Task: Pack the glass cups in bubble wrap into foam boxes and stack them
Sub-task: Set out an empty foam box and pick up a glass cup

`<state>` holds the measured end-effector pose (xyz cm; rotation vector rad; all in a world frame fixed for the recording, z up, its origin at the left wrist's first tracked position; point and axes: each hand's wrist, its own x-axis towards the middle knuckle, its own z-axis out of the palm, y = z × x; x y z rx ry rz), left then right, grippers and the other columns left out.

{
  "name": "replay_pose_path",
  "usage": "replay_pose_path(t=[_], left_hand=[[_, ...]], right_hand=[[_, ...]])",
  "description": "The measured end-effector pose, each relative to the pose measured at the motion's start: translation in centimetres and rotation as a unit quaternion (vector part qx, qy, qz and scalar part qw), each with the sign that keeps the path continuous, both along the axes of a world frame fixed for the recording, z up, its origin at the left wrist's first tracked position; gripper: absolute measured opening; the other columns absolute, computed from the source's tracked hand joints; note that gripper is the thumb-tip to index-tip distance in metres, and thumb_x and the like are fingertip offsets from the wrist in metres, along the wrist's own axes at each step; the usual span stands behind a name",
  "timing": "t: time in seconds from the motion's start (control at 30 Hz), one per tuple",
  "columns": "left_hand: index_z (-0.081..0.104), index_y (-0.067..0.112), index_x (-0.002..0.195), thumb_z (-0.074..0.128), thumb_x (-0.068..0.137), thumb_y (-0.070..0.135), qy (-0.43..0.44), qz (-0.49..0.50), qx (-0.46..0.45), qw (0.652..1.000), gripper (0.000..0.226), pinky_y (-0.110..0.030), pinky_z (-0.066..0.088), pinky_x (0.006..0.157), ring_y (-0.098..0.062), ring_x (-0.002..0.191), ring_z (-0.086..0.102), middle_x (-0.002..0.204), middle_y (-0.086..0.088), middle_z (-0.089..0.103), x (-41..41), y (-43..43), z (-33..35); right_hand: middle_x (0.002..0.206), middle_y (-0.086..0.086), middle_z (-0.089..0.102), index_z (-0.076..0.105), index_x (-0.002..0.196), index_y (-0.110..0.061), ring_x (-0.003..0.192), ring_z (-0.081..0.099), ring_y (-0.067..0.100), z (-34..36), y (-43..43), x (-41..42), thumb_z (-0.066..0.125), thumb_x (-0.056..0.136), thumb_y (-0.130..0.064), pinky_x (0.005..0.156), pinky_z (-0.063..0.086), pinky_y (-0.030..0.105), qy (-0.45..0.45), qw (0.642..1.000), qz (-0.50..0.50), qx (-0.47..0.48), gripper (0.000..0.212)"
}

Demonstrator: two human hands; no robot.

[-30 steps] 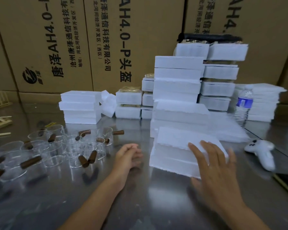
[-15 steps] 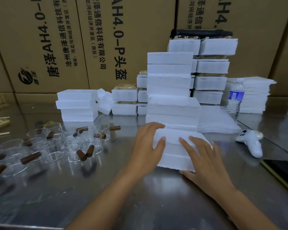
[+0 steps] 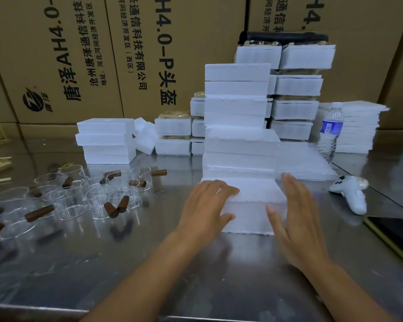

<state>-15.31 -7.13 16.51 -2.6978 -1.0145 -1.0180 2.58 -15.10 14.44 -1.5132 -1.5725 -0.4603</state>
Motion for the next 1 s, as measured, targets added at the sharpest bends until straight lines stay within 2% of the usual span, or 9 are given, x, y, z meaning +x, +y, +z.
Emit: replay_pose_path(t=[0.13, 0.2, 0.27, 0.37, 0.53, 0.67, 0.77, 0.9, 1.0], left_hand=[[0.047, 0.026, 0.136, 0.063, 0.090, 0.035, -0.040, 0.014, 0.028, 0.999, 0.050, -0.023, 0.029, 0.102, -0.016, 0.129, 0.040, 0.137, 0.005, 0.048, -0.3, -0.1, -0.2], [0.048, 0.022, 0.136, 0.062, 0.091, 0.034, -0.104, 0.024, 0.027, 0.994, 0.049, -0.025, 0.036, 0.096, -0.014, 0.122, 0.045, 0.134, 0.003, 0.048, -0.6, -0.2, -0.4], [0.049, 0.017, 0.132, 0.063, 0.090, 0.030, -0.219, 0.036, -0.008, 0.975, 0.046, -0.013, 0.034, 0.085, -0.004, 0.103, 0.045, 0.125, 0.004, 0.047, -0.8, -0.2, -0.6], [0.049, 0.018, 0.118, 0.063, 0.089, 0.029, -0.405, 0.095, -0.093, 0.905, 0.033, 0.002, 0.031, 0.075, 0.002, 0.085, 0.044, 0.112, 0.005, 0.046, -1.2, 0.1, -1.0], [0.047, 0.011, 0.105, 0.059, 0.092, 0.030, -0.572, 0.136, -0.272, 0.762, 0.025, -0.017, 0.040, 0.061, -0.013, 0.086, 0.060, 0.096, 0.002, 0.060, -1.9, 1.7, -1.7], [0.054, 0.001, 0.112, 0.058, 0.093, 0.029, -0.617, 0.153, -0.351, 0.688, 0.034, -0.030, 0.049, 0.075, -0.021, 0.090, 0.063, 0.106, -0.008, 0.066, -2.3, 2.4, -2.0], [0.058, 0.001, 0.106, 0.059, 0.093, 0.022, -0.640, 0.146, -0.389, 0.647, 0.025, -0.045, 0.054, 0.088, -0.028, 0.095, 0.064, 0.106, -0.012, 0.066, -2.5, 2.1, -2.0], [0.056, 0.009, 0.109, 0.061, 0.092, 0.026, -0.608, 0.142, -0.448, 0.639, 0.025, -0.030, 0.056, 0.056, -0.023, 0.086, 0.066, 0.100, -0.007, 0.066, -2.5, 1.2, -2.1], [0.047, 0.007, 0.119, 0.065, 0.089, 0.034, -0.554, 0.143, -0.500, 0.650, 0.044, -0.029, 0.056, 0.049, -0.022, 0.075, 0.068, 0.094, -0.007, 0.063, -2.4, 0.6, -1.7]], right_hand=[[0.145, -0.007, 0.022, 0.013, 0.145, -0.022, 0.133, 0.014, 0.001, 0.1, 0.0, 0.1, 0.031, 0.090, -0.046, 0.111, 0.011, 0.026, 0.126, 0.991, 0.000, 0.042, 0.063], [0.148, -0.001, 0.024, 0.013, 0.147, -0.019, 0.135, 0.017, 0.005, 0.0, 0.1, 0.3, 0.036, 0.092, -0.041, 0.111, 0.014, 0.029, 0.177, 0.983, -0.003, 0.041, 0.064], [0.150, 0.005, 0.026, 0.016, 0.148, -0.016, 0.138, 0.022, 0.014, -0.2, 0.1, 0.5, 0.042, 0.095, -0.034, 0.110, 0.017, 0.029, 0.206, 0.978, -0.006, 0.018, 0.062], [0.146, 0.002, 0.029, 0.024, 0.147, -0.022, 0.134, 0.026, 0.011, -0.5, 0.4, 0.7, 0.049, 0.095, -0.025, 0.103, 0.018, 0.020, 0.251, 0.967, -0.005, -0.035, 0.057], [0.135, 0.001, 0.044, 0.055, 0.128, -0.028, 0.125, 0.037, 0.010, -0.5, 0.7, 1.1, 0.050, 0.095, -0.020, 0.101, 0.024, 0.019, 0.240, 0.966, 0.009, -0.099, 0.034], [0.124, 0.001, 0.055, 0.069, 0.099, -0.027, 0.127, 0.042, 0.017, -0.7, 0.6, 0.9, 0.047, 0.096, -0.030, 0.111, 0.025, 0.041, 0.204, 0.960, -0.026, -0.189, 0.023], [0.104, 0.001, 0.059, 0.058, 0.079, -0.029, 0.108, 0.052, 0.025, -0.2, 0.3, 0.7, 0.045, 0.095, -0.036, 0.105, 0.031, 0.049, 0.199, 0.957, -0.076, -0.198, 0.022], [0.108, 0.004, 0.060, 0.056, 0.085, -0.025, 0.104, 0.054, 0.028, 0.0, -0.1, 0.9, 0.044, 0.093, -0.040, 0.101, 0.034, 0.043, 0.204, 0.948, -0.144, -0.198, 0.021], [0.118, 0.007, 0.059, 0.060, 0.103, -0.019, 0.109, 0.055, 0.028, 0.0, -0.2, 1.0, 0.048, 0.092, -0.041, 0.102, 0.032, 0.042, 0.217, 0.940, -0.179, -0.195, 0.027]])
